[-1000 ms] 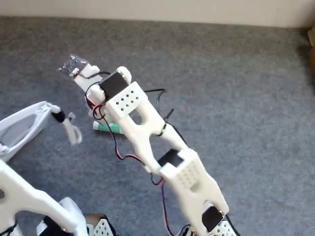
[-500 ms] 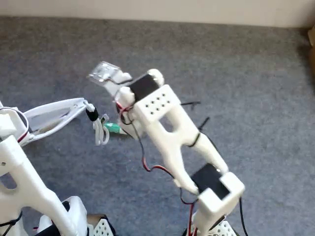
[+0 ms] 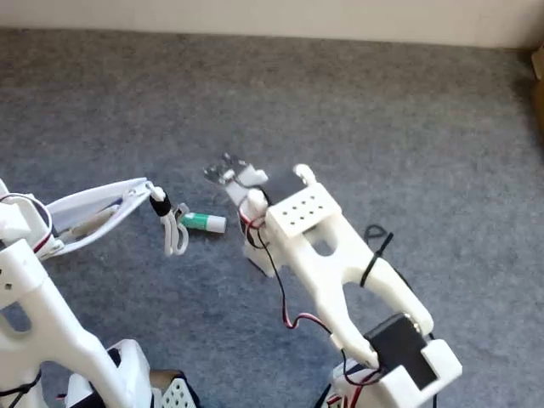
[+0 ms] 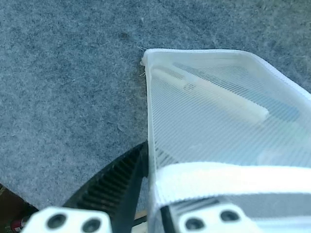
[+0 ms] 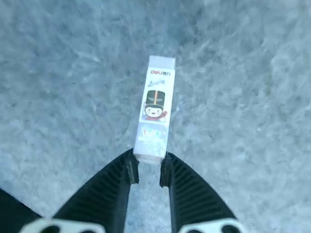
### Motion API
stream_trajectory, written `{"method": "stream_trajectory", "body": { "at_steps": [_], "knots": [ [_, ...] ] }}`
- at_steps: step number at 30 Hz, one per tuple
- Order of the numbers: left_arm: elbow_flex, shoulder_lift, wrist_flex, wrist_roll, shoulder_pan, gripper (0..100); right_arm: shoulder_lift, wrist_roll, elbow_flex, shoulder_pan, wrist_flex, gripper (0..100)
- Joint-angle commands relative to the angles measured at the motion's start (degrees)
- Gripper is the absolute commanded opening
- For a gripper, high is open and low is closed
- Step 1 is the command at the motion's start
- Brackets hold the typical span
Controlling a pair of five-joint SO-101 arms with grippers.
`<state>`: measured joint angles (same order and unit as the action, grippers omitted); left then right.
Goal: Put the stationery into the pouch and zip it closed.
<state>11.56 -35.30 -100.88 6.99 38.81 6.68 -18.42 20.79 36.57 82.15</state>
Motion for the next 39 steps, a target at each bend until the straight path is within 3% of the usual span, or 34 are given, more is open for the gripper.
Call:
{"method": "stream_trajectory", "body": {
  "at_steps": [1,4,16,22,39],
  "knots": [
    [0.0,0.6,-0.2,0.4,-1.4,1,3.7,-0.3,2.4,-0.8,-2.4,6.8],
    [0.1,0.6,-0.2,0.4,-1.3,1,3.7,-0.3,3.2,-0.7,-2.5,13.0],
    [0.1,0.6,-0.2,0.4,-1.3,1,3.6,0.0,2.9,1.6,-2.8,13.1],
    [0.1,0.6,-0.2,0.4,-1.3,1,3.0,7.6,4.4,4.9,-10.7,13.1],
    [0.2,0.6,-0.2,0.4,-1.3,1,-14.7,7.9,-2.1,2.7,-11.0,13.1]
  ]
}}
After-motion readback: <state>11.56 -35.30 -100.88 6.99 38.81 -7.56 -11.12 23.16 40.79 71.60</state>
